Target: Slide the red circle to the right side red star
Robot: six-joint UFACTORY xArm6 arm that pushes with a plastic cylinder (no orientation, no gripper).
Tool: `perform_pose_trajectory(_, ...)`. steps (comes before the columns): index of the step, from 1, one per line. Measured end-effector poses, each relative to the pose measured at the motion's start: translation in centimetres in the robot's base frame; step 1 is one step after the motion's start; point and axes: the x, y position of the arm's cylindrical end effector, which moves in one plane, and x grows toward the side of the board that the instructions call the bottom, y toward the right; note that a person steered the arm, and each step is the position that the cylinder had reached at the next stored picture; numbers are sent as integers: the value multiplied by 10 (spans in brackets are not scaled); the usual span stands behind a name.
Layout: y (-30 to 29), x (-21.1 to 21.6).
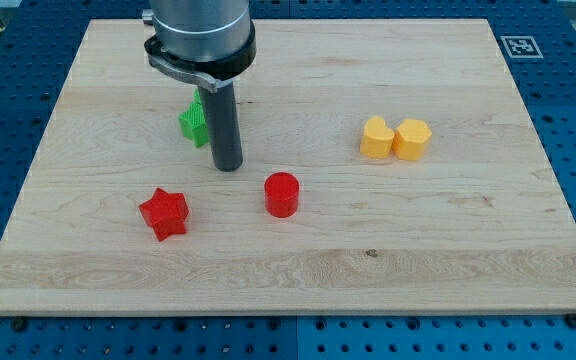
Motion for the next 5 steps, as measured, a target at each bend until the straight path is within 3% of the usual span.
perform_pose_trajectory(3,29,0)
perform_pose_trajectory(5,96,5)
